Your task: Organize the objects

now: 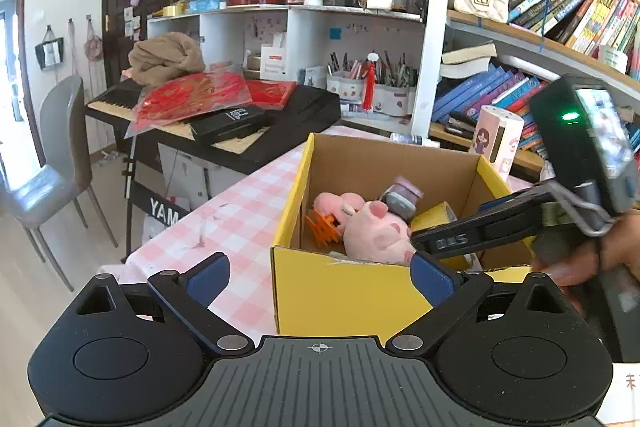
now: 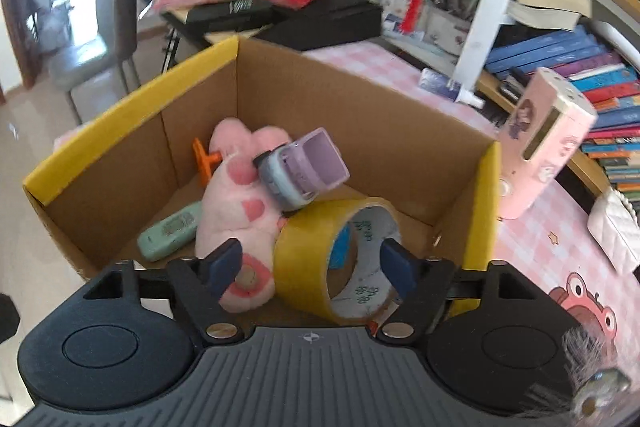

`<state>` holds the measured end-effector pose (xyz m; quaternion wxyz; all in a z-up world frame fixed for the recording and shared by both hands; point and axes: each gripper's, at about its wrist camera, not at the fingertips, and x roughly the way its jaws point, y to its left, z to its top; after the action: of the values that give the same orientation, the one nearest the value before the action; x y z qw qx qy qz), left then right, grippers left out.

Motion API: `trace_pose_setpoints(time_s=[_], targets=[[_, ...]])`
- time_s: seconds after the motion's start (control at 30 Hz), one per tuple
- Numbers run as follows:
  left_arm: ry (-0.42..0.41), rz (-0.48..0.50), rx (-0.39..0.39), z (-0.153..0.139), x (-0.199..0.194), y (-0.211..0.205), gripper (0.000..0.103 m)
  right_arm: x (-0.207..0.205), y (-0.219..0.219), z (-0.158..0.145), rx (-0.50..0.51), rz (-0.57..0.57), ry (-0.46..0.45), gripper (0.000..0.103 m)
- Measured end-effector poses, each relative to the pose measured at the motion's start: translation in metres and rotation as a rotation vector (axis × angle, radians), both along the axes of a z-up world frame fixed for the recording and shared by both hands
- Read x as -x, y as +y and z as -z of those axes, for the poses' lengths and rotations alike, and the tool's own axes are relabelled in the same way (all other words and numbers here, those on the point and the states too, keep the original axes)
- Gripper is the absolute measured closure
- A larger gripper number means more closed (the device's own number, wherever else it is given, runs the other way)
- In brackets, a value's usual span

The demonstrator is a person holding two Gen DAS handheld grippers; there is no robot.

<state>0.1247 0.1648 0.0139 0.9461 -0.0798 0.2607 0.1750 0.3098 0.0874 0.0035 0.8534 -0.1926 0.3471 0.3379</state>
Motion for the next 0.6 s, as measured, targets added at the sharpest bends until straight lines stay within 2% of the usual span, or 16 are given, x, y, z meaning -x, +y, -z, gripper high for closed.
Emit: trace_pose_setpoints(time_s=[0.23,0.37,0.6], targets=[[-0.032,0.032,-0.002,-0.008,0.013,-0.002,0.004,0.038,-0.039,-0.032,-0.121,0.091,-0.084,0.017],[-0.046,0.044,-0.011,-0.012,0.024,-0.007,0.001,0.069,-0.066,-0.047,-0.176,0.193,-0.132,0.013],[-0.046,0.104,-0.020,-0.016,0.048,-0.023,0.000,0.128,-0.107,-0.056,-0.203,0.414,-0.189,0.004]])
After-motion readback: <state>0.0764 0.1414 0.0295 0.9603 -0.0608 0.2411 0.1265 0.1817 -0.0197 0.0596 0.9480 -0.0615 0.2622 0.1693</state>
